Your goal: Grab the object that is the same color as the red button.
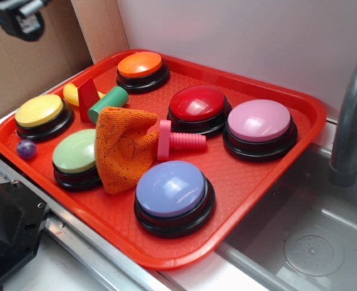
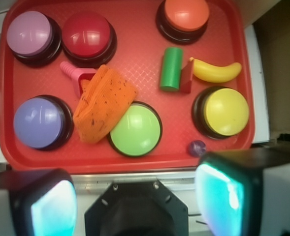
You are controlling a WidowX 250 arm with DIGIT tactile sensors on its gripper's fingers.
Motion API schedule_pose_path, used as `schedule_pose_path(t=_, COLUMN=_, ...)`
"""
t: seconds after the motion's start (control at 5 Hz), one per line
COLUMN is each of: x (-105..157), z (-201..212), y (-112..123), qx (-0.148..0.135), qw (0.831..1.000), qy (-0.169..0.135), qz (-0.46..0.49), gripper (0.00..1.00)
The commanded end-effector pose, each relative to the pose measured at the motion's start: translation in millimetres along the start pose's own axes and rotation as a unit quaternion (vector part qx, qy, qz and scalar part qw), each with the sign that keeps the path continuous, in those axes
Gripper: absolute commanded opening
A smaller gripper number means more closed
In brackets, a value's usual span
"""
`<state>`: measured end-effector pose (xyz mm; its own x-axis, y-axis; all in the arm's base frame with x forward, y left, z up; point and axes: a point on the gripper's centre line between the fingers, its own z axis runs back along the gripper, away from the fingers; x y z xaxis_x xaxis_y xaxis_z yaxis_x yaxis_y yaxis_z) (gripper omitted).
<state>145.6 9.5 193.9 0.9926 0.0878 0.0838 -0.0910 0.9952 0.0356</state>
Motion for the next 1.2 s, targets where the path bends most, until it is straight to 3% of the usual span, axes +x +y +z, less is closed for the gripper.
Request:
schedule_pose_path(t=0.0, x=25, z=-39, y=37, qx=0.029, qw=0.995, qy=0.004, qz=0.099, gripper=1.0)
schedule_pose_path(t=0.6, x=56, z=-103, y=68, qx=0.079, qw=0.986, qy=0.011, qz=0.145, gripper=1.0)
schedule_pose_path(t=1.0, x=69, z=-136, y=81, qx=0.071, qw=0.985, qy=0.016, qz=0.157, gripper=1.0)
